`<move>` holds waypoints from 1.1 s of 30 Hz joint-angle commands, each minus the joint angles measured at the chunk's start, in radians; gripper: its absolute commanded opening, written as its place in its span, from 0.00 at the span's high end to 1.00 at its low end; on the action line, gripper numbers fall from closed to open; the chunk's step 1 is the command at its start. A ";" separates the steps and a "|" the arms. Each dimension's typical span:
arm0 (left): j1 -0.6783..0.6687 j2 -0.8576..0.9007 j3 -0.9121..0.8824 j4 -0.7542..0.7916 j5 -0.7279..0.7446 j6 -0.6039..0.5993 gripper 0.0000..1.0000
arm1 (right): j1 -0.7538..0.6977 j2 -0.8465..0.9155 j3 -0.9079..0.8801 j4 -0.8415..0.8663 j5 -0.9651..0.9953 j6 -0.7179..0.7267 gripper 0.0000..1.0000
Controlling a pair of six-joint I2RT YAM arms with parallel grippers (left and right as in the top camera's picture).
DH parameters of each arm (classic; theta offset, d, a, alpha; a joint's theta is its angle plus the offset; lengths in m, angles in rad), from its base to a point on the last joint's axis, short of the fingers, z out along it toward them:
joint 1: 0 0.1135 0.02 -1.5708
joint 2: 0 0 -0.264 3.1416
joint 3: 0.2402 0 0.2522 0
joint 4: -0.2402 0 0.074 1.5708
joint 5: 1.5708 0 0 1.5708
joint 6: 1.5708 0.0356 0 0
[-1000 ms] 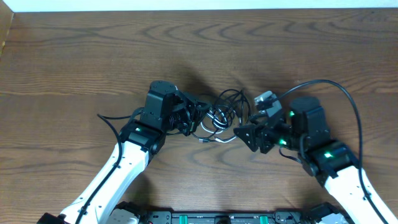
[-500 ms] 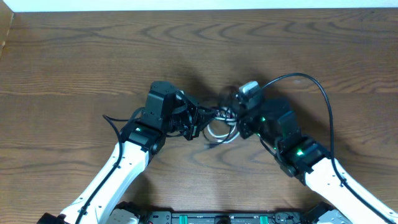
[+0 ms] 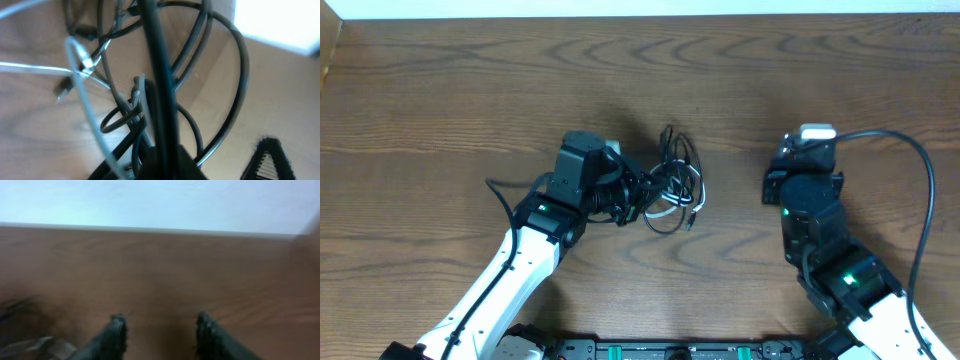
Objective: Untangle cables
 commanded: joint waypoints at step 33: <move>-0.066 0.000 0.024 0.186 0.219 1.001 0.92 | 0.000 -0.021 0.006 -0.414 -1.035 0.646 0.64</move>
